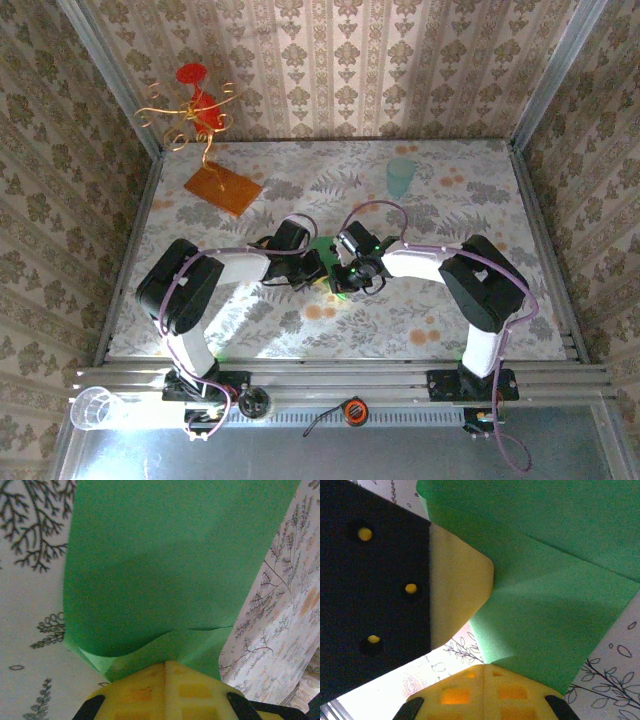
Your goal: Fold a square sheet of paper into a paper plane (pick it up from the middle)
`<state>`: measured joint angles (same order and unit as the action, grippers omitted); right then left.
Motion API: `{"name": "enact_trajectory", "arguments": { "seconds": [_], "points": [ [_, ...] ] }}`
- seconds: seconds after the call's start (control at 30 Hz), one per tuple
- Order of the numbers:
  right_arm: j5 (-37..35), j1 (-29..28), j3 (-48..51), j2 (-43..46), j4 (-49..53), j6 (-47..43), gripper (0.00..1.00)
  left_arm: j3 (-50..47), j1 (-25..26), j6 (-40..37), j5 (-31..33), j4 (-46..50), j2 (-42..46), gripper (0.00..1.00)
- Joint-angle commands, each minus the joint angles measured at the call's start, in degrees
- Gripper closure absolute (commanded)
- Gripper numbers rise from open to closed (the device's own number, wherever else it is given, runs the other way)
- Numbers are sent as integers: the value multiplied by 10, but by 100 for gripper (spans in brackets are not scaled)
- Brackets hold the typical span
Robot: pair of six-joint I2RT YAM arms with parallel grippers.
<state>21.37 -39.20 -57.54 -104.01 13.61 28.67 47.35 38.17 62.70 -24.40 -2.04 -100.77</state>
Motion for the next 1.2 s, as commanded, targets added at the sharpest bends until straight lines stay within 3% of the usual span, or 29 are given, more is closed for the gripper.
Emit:
{"name": "enact_trajectory", "arguments": {
  "seconds": [0.0,1.17],
  "points": [
    [-16,1,6,-12,23,-8,100,1,-2,-18,19,44,-22,97],
    [4,1,68,45,94,-39,98,-2,-2,-23,22,45,-27,97]
  ]
}}
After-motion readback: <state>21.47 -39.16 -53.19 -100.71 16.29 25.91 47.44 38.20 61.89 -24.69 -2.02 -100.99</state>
